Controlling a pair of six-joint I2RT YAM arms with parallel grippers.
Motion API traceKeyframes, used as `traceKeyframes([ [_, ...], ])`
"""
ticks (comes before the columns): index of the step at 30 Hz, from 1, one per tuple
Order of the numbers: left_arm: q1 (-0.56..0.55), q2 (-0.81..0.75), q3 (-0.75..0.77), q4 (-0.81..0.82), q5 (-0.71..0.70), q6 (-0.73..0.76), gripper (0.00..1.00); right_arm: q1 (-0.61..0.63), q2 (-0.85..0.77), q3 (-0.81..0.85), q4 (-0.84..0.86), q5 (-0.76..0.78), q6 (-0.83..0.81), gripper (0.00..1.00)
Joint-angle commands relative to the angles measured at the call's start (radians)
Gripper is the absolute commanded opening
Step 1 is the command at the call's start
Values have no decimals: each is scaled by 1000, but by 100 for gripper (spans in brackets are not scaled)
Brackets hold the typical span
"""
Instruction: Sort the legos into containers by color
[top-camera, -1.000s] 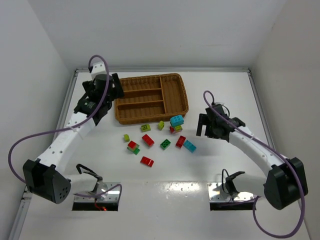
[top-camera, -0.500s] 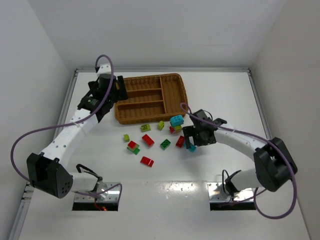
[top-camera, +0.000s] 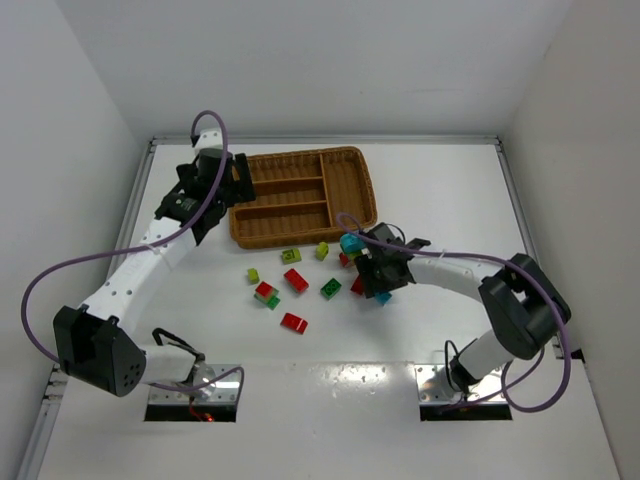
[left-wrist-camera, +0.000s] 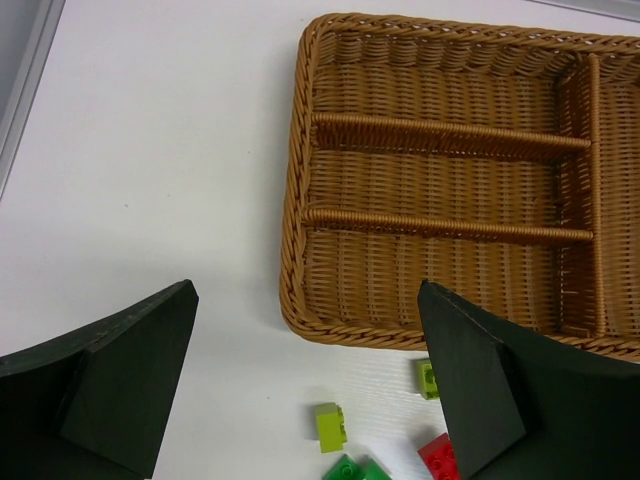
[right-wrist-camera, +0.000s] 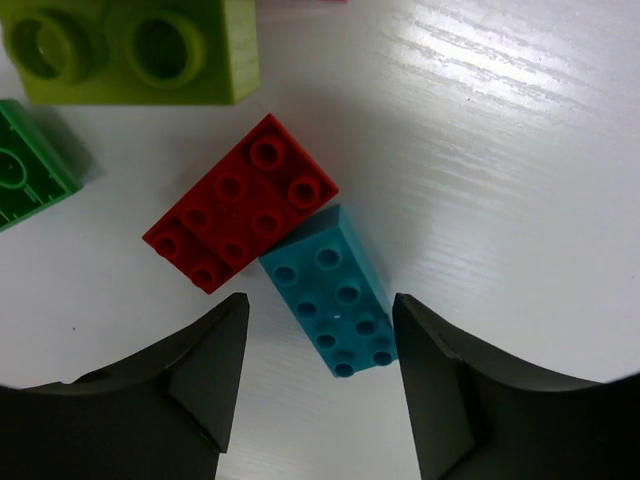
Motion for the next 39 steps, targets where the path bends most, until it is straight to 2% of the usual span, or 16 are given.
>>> traceKeyframes([
  [1, -8, -28, 21, 6, -17, 1, 99, 11, -16, -14, 65, 26, -6, 57],
  [3, -8, -28, 21, 6, -18, 1, 99, 11, -26, -24, 65, 26, -6, 52],
  [5, -8, -28, 30, 6, -18, 1, 99, 11, -62, -47, 65, 26, 14, 42],
  [9, -8, -28, 40, 6, -38, 10, 99, 11, -158, -56, 22, 36, 40, 33],
  [14, -8, -28, 59, 6, -28, 10, 99, 11, -295, -47, -65, 88, 80, 32],
  [19, -8, -28, 69, -3, 22, 1, 99, -3, -375, 76, -136, 168, 127, 32],
  [21, -8, -18, 69, -13, 56, -8, 99, -3, -337, 187, -136, 205, 127, 32],
  [25, 2, -8, 60, -23, 103, -27, 99, -32, -115, 443, -131, 240, 127, 32],
  [26, 2, -8, 59, -23, 104, -27, 99, -32, -114, 485, -131, 240, 118, 32],
  [31, 2, -8, 38, -42, 113, -47, 99, -79, 229, 760, -143, 240, 80, 33],
  [32, 2, -17, 29, -42, 113, -59, 99, -88, 274, 842, -143, 230, 64, 33],
  [36, 11, -18, 9, -42, 136, -89, 99, -113, 447, 998, -130, 230, 64, 34],
  [38, 11, -18, 9, -42, 147, -99, 99, -139, 522, 1073, -130, 211, 64, 42],
  [39, 21, -18, 9, -42, 147, -109, 99, -139, 547, 1103, -130, 195, 64, 61],
])
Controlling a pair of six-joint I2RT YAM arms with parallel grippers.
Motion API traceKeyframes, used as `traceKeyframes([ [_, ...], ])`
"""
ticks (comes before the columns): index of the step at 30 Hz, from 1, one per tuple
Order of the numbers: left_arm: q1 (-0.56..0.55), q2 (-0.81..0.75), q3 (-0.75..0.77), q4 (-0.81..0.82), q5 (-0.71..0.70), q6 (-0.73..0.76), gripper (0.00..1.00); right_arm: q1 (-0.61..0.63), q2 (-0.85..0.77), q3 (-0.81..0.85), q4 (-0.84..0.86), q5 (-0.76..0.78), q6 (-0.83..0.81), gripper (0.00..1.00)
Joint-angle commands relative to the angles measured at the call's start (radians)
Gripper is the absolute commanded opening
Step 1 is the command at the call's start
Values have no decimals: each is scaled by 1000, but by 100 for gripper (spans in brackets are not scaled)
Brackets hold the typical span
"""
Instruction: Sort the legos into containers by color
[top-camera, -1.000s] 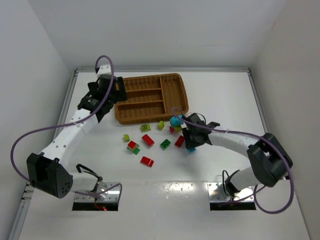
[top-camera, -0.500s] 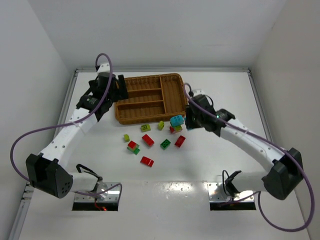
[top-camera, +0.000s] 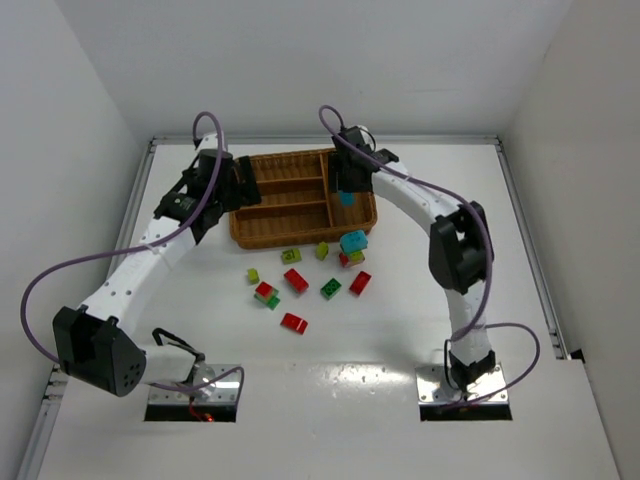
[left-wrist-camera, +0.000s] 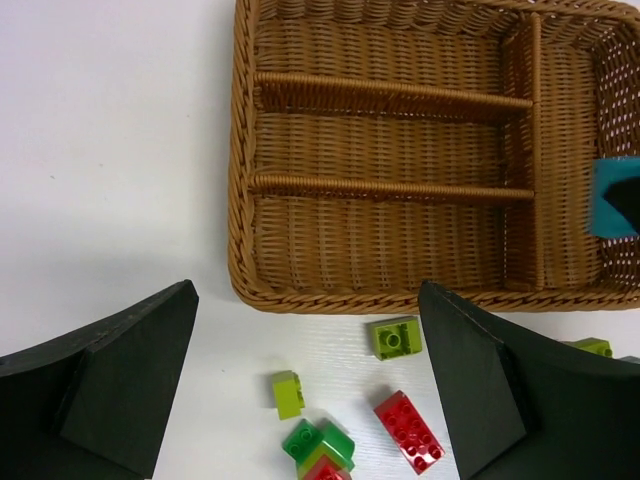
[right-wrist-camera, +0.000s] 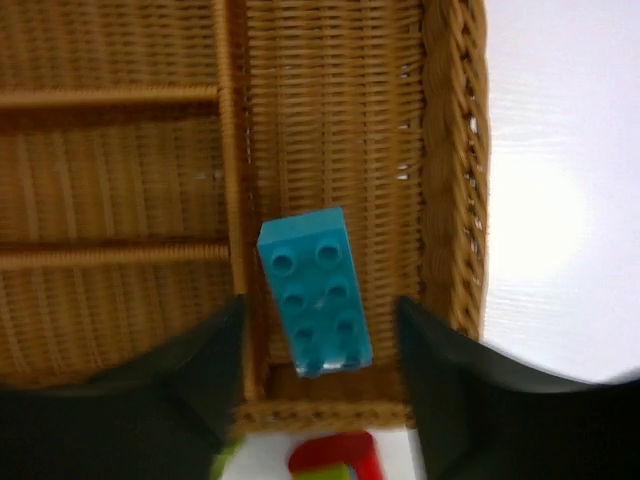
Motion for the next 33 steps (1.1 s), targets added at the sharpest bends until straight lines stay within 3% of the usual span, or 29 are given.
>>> traceKeyframes([
  [1, 13, -18, -2, 5, 22, -39, 99, -32, 61, 155, -13, -26, -19, 71],
  [4, 13, -18, -2, 5, 22, -48, 99, -32, 76, 276, -69, -12, -19, 77],
  [6, 22, -8, -2, -4, 44, -48, 99, -32, 18, 212, -49, -2, -28, 76],
  [8, 22, -8, -2, -4, 68, -10, 99, -32, -129, -21, 3, -26, -39, 70],
  [9, 22, -8, -2, -4, 77, -9, 99, -32, -185, -23, 19, -26, -39, 70],
  [12, 22, 13, -11, -4, 132, 29, 99, -19, -387, -327, 42, -92, -39, 70],
  [14, 10, 22, -11, 9, 191, 55, 99, -9, -501, -458, 42, -149, -53, 73],
  [15, -1, 31, -20, 9, 200, 67, 99, -9, -529, -487, 21, -182, -53, 80],
  [18, -10, 41, -20, 29, 211, 67, 99, -9, -598, -553, -22, -210, -33, 85],
  [25, -30, 87, -29, 51, 287, 57, 99, 38, -575, -583, -6, -276, 13, 89],
  [33, -39, 85, -39, 51, 288, 57, 99, 89, -460, -492, -32, -149, 33, 92],
])
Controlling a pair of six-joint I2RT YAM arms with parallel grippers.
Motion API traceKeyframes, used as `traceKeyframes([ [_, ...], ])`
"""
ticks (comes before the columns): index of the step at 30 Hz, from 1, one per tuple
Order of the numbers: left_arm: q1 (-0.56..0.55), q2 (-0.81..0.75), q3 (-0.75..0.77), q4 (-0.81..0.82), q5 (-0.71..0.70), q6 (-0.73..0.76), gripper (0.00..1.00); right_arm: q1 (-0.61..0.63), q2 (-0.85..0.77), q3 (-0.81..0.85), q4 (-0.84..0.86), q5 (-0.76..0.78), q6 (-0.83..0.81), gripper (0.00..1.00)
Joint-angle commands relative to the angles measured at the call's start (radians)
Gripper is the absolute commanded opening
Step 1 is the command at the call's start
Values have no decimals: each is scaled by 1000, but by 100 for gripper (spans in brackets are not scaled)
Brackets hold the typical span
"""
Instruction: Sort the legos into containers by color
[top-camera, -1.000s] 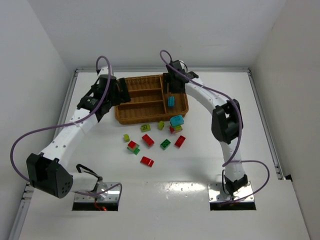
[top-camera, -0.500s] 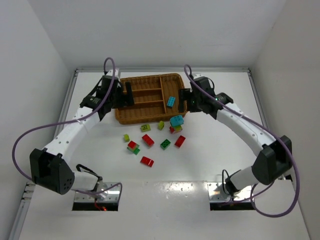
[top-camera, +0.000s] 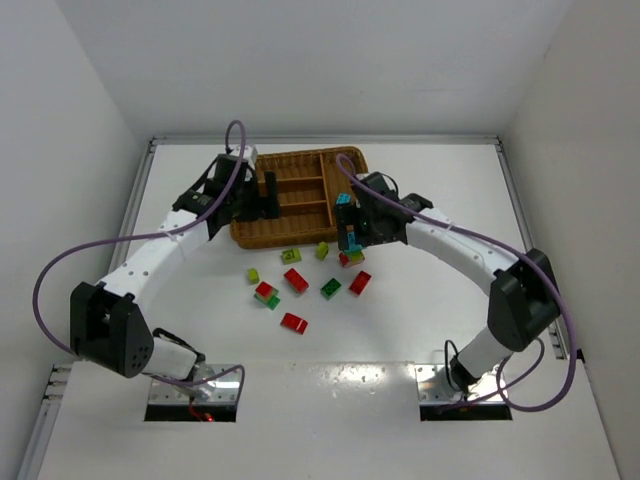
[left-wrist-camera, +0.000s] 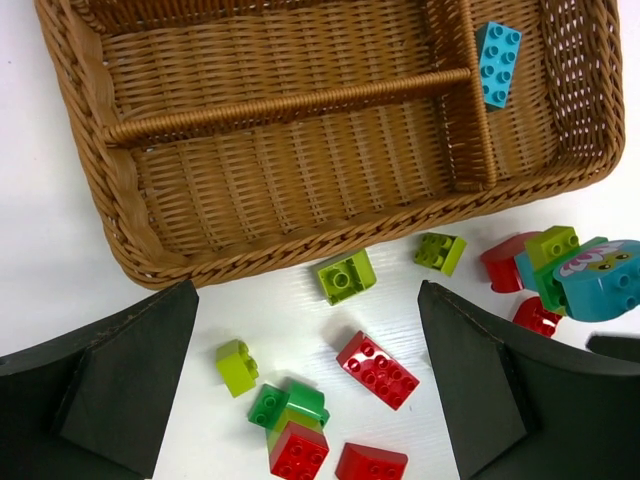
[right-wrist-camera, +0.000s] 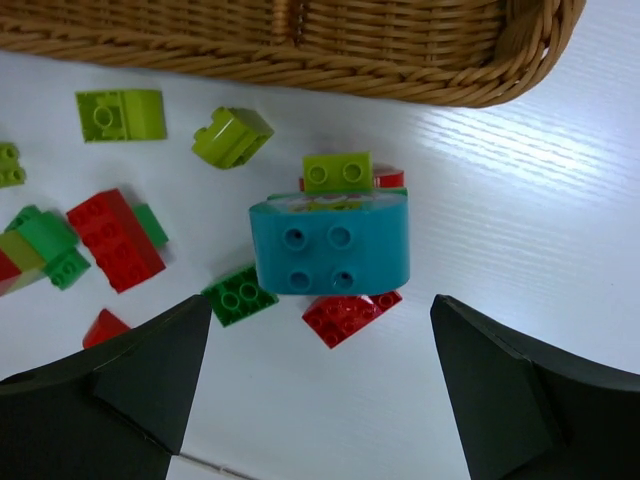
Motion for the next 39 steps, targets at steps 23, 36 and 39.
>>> traceKeyframes([
  [23, -10, -25, -31, 34, -4, 25, 99, 47, 93, 144, -142, 229, 701, 82],
  [36, -19, -25, -49, 43, 5, 25, 99, 47, 142, 166, -152, 320, 712, 51],
  [39, -19, -25, -49, 43, 14, 25, 99, 47, 113, 146, -161, 349, 686, 43],
])
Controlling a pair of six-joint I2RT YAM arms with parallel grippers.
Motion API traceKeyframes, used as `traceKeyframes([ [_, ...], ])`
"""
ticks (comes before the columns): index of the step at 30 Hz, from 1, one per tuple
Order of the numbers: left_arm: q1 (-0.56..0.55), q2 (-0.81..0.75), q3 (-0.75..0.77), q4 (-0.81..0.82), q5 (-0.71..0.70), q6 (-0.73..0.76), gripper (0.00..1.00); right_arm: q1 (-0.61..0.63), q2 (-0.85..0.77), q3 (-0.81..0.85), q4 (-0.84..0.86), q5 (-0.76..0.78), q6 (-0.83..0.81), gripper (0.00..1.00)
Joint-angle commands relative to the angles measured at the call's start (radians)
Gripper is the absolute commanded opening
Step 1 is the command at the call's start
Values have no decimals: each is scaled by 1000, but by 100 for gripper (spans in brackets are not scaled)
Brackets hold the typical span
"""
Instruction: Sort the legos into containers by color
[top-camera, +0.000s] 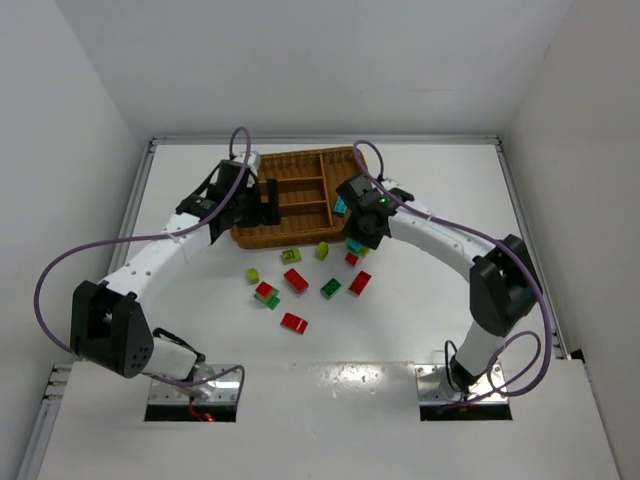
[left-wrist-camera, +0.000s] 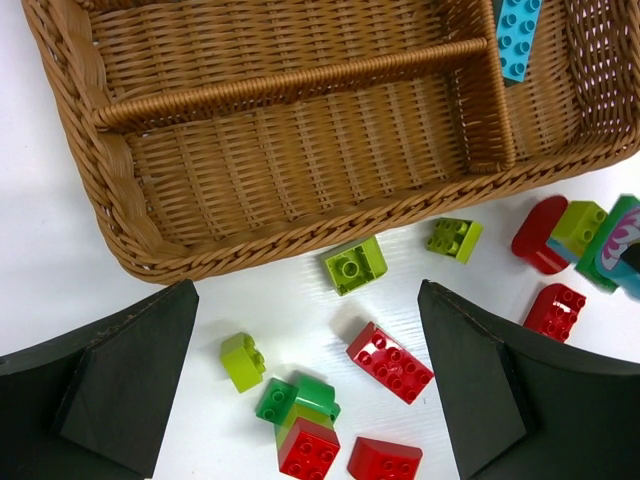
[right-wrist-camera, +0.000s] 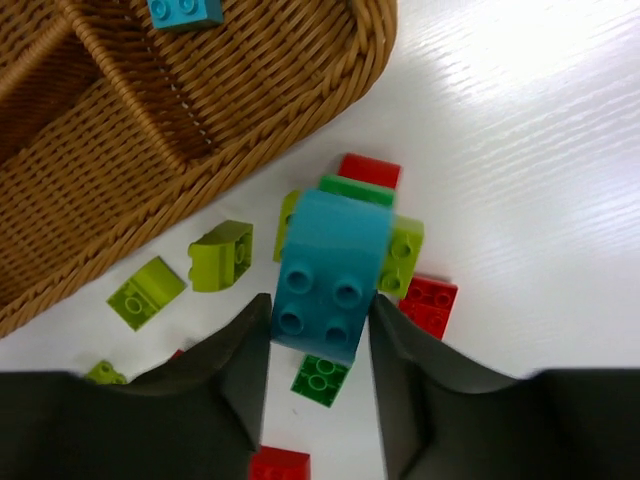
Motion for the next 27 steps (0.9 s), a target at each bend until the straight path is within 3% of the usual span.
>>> traceKeyframes([
  [1, -11, -24, -2, 22, 12, 3, 99, 7, -46, 24, -30, 66, -14, 37],
  [7, -11, -24, -2, 31, 12, 3, 99, 7, -121, -39, -16, 86, -144, 33],
  [13, -11, -15, -2, 41, 21, 3, 99, 7, -65, -19, -28, 118, -270, 50],
  [17, -11, -15, -2, 41, 21, 3, 99, -11, -22, 1, -29, 86, -321, 56],
  [22, -11, -15, -2, 41, 21, 3, 99, -11, 6, 10, -29, 86, -321, 54],
  [27, -11, -6, -2, 41, 21, 3, 99, -11, -26, -20, -5, 95, -311, 38],
])
